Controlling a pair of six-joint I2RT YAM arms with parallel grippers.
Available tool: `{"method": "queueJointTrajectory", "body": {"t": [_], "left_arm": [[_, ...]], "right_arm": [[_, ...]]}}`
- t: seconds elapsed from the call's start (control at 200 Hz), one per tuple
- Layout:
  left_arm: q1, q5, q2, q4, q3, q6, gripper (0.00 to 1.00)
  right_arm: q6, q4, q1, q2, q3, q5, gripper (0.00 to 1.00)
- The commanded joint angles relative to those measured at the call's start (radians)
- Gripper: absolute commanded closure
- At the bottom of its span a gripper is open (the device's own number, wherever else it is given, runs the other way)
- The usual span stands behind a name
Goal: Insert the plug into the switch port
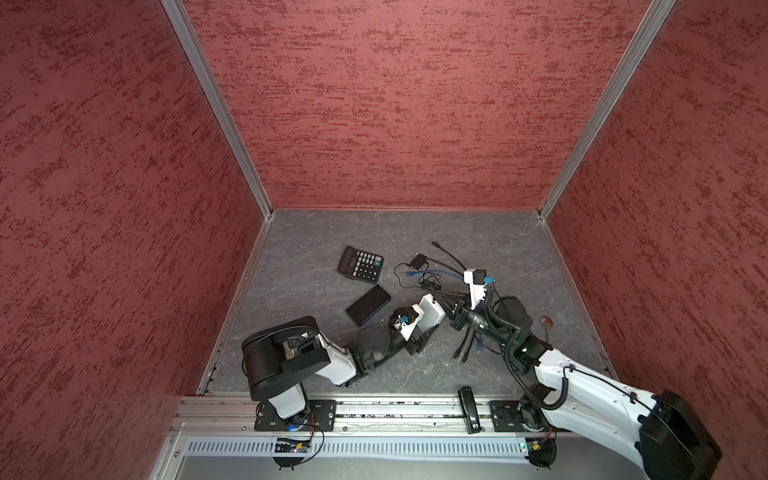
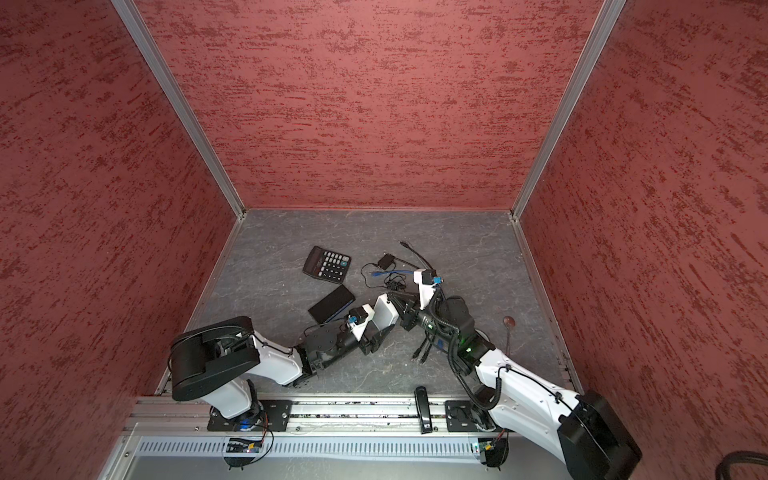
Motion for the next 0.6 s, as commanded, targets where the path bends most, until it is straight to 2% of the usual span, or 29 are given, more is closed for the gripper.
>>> {"method": "queueJointTrajectory", "body": {"t": [0.0,0.321,0.591], "left_arm": [[-0.006,0.022,0.002,0.101,0.031,-0.02,1.0],[0.003,0.005,-0.031,0.098,0.039,-0.071,1.0],[0.007,-0.023,-0.104,-0.006,0.071,-0.027,1.0]], "right_arm": [[0.007,0.004,-0.001,0.008,-0.02,0.014,1.0],[-0.048,-0.077,0.005,0.006,-0.026,0.033,1.0],[-0.082,-0.175,0.015,0.016,-0.023,0.043,1.0]]}}
